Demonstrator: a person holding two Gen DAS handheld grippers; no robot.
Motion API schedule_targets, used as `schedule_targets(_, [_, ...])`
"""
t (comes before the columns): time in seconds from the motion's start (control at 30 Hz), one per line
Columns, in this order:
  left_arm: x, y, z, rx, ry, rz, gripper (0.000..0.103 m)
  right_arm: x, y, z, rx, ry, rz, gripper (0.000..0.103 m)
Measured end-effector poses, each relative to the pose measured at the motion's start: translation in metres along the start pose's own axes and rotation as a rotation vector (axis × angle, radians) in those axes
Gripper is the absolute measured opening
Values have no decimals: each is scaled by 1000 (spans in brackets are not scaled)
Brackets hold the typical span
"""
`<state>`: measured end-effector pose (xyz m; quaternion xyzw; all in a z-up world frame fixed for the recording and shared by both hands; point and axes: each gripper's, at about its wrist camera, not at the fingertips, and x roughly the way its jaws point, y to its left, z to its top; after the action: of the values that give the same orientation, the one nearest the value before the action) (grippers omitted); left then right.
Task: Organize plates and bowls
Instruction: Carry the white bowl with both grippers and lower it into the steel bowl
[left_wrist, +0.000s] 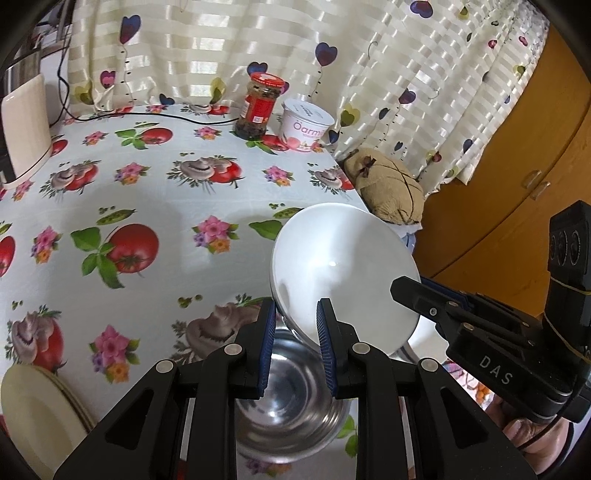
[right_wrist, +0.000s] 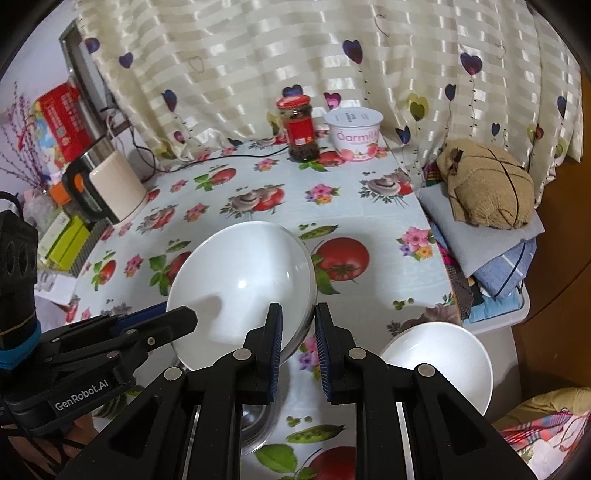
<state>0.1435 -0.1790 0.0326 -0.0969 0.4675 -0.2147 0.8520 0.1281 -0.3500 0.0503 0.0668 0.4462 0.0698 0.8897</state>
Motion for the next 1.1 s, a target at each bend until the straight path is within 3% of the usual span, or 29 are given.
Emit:
schedule_targets(0.53, [-24, 19, -30, -38, 5, 31, 24, -7, 33, -21, -38, 28, 34, 18])
schedule_targets(1.1, [-10, 28, -52, -50, 77, 65, 24, 13, 37, -48, -30, 108, 56, 18])
